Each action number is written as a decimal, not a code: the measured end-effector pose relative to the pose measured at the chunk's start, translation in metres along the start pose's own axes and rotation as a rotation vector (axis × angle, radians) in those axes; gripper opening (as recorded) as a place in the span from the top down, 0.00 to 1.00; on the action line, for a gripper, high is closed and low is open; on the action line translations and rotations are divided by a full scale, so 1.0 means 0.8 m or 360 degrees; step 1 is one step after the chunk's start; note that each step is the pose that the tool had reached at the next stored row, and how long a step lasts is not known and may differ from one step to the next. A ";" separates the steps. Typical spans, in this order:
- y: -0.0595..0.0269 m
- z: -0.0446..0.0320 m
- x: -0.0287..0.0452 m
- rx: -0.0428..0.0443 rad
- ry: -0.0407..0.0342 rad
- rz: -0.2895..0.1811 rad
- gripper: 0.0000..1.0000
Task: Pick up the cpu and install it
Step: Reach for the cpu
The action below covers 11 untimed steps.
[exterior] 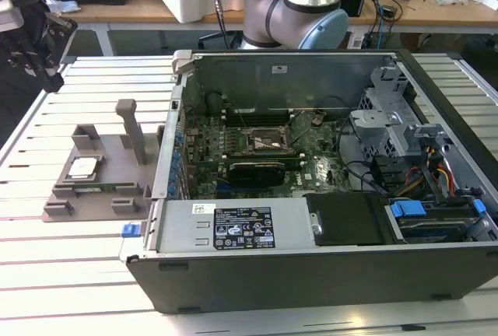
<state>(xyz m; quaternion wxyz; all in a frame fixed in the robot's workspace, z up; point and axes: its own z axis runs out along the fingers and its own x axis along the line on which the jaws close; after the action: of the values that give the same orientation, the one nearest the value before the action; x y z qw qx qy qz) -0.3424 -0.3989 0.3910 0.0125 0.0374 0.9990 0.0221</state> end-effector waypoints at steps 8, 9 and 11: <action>-0.001 -0.0003 0.0159 0.0000 0.0000 0.0000 0.89; -0.001 -0.0003 0.0179 0.0000 0.0000 0.0000 0.89; -0.002 -0.0004 0.0204 0.0000 0.0000 0.0000 0.89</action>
<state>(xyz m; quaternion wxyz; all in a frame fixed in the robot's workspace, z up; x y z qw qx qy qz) -0.3588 -0.3988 0.3909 0.0125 0.0374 0.9990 0.0221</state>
